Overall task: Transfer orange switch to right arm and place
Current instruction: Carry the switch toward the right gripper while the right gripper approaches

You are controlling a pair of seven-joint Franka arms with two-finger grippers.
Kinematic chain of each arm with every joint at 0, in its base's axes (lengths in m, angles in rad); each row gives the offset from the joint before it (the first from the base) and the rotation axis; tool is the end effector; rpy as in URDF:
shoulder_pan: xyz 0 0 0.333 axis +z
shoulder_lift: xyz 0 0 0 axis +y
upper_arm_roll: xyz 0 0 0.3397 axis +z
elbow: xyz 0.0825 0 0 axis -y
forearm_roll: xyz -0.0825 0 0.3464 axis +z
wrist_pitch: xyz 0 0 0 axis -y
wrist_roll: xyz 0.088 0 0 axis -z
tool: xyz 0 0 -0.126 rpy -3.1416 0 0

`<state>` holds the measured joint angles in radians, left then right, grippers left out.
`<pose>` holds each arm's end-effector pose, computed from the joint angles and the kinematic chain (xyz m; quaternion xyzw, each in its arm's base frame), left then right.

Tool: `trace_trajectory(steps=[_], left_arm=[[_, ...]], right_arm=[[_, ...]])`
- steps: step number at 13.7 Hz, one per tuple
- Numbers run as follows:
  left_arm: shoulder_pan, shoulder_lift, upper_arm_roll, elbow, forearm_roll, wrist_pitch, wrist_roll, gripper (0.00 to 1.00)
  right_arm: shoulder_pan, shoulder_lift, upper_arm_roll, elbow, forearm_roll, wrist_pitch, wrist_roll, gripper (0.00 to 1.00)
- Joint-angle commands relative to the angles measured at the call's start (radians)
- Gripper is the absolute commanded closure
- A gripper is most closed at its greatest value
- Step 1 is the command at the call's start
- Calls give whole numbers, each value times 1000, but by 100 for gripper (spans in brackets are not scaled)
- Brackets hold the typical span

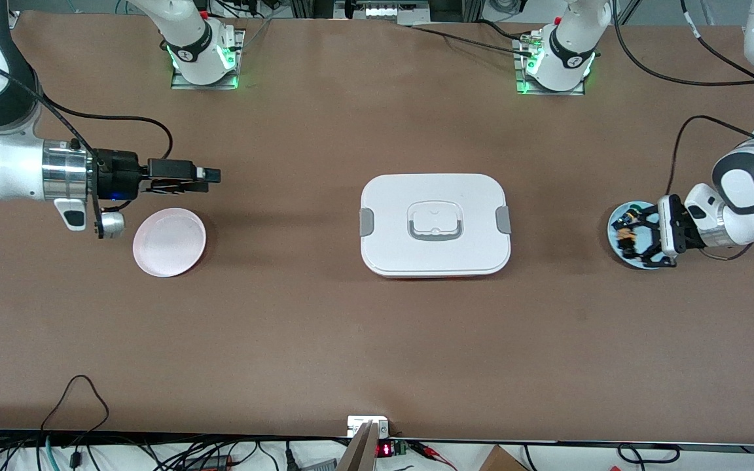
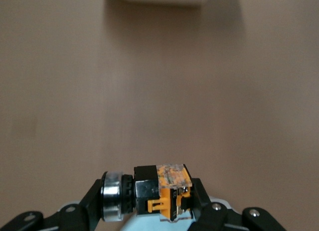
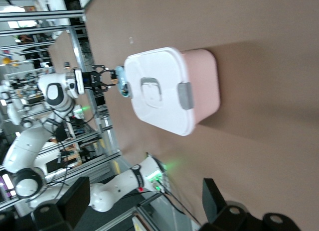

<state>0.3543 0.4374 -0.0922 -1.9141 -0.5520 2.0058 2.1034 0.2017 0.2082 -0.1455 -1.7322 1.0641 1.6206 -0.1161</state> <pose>0.5616 0.1118 0.2829 0.6950 -0.6558 0.1619 0.2462 0.5623 0.1451 0.5091 -0.8643 0.0315 0.1209 0.4871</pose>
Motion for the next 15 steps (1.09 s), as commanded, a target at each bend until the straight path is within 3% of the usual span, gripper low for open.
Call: trace_trajectory(steps=[1,5,8,10,12,15], left_arm=[[-27,-25,-3,-2,-301,-206,59,100],[-155,-20,-23,-3,-766,-396,90,100],[-240,-20,-147,0,-1137,-426,70,100],[-357,-14,-181,59,-1343,-397,43,100],[-443,-11,-187,119,-1387,-269,-18,100],[-482,-16,-225,156,-1385,-150,-129,100]], right_arm=[[60,0,-3,-9,185,1,-11,0],[136,46,-3,-6,456,28,-71,0],[157,85,-3,-7,520,4,-192,0],[171,108,-2,-6,566,-2,-195,0],[194,135,4,-6,606,-1,-239,0],[220,148,9,-3,652,12,-246,0]])
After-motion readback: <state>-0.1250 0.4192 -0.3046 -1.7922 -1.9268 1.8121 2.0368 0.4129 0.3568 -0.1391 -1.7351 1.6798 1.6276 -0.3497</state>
